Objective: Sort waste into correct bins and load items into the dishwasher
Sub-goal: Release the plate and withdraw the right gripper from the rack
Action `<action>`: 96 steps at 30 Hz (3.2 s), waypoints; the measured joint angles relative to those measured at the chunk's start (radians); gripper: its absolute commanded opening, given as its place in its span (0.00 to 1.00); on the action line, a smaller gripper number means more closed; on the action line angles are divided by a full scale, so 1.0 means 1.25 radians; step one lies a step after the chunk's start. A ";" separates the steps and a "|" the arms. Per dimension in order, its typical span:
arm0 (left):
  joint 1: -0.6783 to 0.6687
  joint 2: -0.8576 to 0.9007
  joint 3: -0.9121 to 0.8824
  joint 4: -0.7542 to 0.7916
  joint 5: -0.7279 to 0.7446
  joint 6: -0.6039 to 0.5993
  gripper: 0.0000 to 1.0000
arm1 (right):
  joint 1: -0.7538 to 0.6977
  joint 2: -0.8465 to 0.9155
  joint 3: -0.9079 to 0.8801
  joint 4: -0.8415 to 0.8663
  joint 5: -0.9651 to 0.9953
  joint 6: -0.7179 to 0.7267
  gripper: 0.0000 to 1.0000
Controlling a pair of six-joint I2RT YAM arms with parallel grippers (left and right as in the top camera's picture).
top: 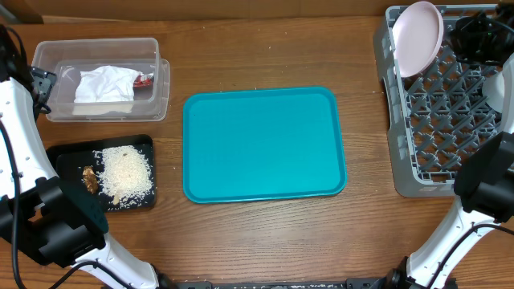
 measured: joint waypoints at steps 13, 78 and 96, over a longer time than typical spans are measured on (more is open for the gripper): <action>0.000 0.000 0.000 0.000 0.000 0.000 1.00 | -0.027 -0.091 0.000 -0.094 -0.034 -0.001 0.04; 0.000 0.000 0.000 0.000 0.000 0.000 1.00 | 0.340 -0.811 -0.645 -0.550 0.092 -0.281 1.00; 0.000 0.000 0.000 0.001 0.000 0.000 1.00 | 0.340 -1.187 -0.927 -0.157 0.091 -0.320 1.00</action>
